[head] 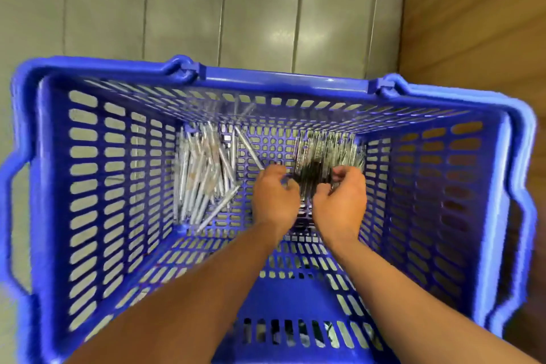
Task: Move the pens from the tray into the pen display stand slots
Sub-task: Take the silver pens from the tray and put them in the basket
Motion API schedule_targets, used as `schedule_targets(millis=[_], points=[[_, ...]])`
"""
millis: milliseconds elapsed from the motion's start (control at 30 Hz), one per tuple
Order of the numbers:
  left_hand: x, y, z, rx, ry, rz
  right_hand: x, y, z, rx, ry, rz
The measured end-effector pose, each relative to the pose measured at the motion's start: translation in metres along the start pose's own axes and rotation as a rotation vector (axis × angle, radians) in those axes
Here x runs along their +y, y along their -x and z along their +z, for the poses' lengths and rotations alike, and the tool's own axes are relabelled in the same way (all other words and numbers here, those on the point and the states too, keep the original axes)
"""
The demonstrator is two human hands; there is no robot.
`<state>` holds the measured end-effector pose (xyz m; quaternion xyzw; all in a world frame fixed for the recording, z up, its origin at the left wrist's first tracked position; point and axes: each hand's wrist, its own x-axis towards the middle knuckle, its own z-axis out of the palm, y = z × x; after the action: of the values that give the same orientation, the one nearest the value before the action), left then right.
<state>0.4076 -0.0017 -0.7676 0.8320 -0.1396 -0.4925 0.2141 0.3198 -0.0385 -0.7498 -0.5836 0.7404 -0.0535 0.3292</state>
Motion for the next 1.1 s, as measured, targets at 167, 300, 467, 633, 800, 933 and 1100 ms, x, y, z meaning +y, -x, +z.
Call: schedule_targets(millis=[167,300,467,633,800,933,1100], points=[[-0.062,-0.003,-0.065,0.212,-0.243,-0.131,-0.033,0.003,0.047,-0.295,0.075,-0.073],[-0.100,-0.005,-0.086,0.169,-0.546,-0.074,-0.044,-0.008,0.083,-0.435,0.222,-0.134],[-0.107,-0.013,-0.085,0.065,-0.822,0.080,-0.042,-0.009,0.098,-0.483,0.357,-0.224],[-0.096,-0.008,-0.095,0.162,-0.610,0.039,-0.039,0.001,0.094,-0.534,0.365,-0.202],[-0.078,-0.018,-0.119,0.212,-0.541,-0.045,-0.038,0.007,0.096,-0.584,0.319,-0.204],[-0.072,-0.026,-0.126,0.214,-0.586,-0.064,-0.034,0.009,0.098,-0.646,0.287,-0.264],[-0.072,-0.018,-0.129,0.230,-0.594,-0.045,-0.029,0.010,0.094,-0.646,0.185,-0.113]])
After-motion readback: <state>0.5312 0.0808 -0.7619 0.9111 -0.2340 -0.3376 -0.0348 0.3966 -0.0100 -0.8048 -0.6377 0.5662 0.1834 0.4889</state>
